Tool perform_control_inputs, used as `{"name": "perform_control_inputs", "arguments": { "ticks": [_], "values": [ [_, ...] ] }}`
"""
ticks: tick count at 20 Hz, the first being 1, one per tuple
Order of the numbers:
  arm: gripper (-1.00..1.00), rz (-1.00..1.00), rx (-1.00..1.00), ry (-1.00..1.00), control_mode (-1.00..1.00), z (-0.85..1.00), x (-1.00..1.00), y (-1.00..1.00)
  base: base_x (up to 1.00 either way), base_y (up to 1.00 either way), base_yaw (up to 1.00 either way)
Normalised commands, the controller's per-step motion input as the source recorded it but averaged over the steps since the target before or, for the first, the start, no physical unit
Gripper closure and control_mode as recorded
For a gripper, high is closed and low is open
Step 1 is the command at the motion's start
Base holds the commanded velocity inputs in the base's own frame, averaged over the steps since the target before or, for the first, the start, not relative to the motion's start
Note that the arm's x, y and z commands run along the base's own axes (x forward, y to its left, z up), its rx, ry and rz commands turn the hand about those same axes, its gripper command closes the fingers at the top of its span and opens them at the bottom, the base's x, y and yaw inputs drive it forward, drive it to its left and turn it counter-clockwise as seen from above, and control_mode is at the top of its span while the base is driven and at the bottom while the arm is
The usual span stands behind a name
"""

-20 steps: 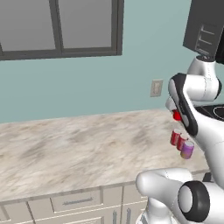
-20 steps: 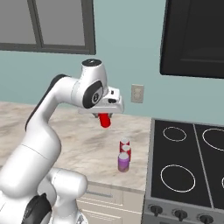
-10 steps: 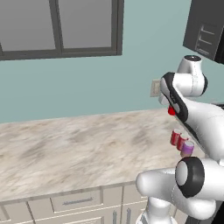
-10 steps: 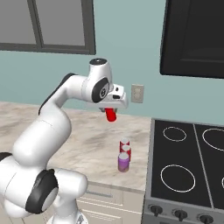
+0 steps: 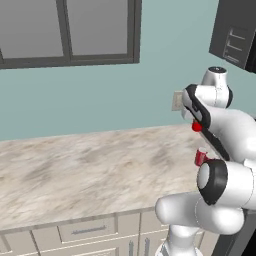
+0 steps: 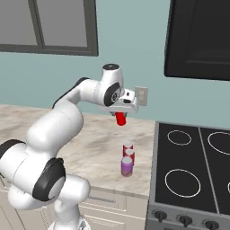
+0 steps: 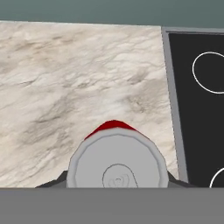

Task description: Four empty soda cans are scattered around the kitchen. Gather all the cans and cluster them next to the stove for recycling.

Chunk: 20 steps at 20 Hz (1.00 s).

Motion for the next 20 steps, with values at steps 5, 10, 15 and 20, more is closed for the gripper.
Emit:
{"name": "perform_control_inputs", "arguments": {
  "ticks": [5, 10, 15, 20],
  "values": [
    [1.00, 0.00, 0.05, 0.02, -1.00, -0.28, 0.01, -0.26, 0.00, 0.00, 0.00],
    [1.00, 0.00, 0.02, 0.01, -1.00, -0.30, 0.00, -0.13, 0.00, 0.00, 0.00],
    [1.00, 0.00, 0.00, 0.00, -1.00, -0.47, 0.00, -0.01, 0.00, 0.00, 0.00],
    [1.00, 0.00, 0.00, 0.00, -1.00, -0.41, 0.02, 0.00, 0.00, 0.00, 0.00]
  ]
}}
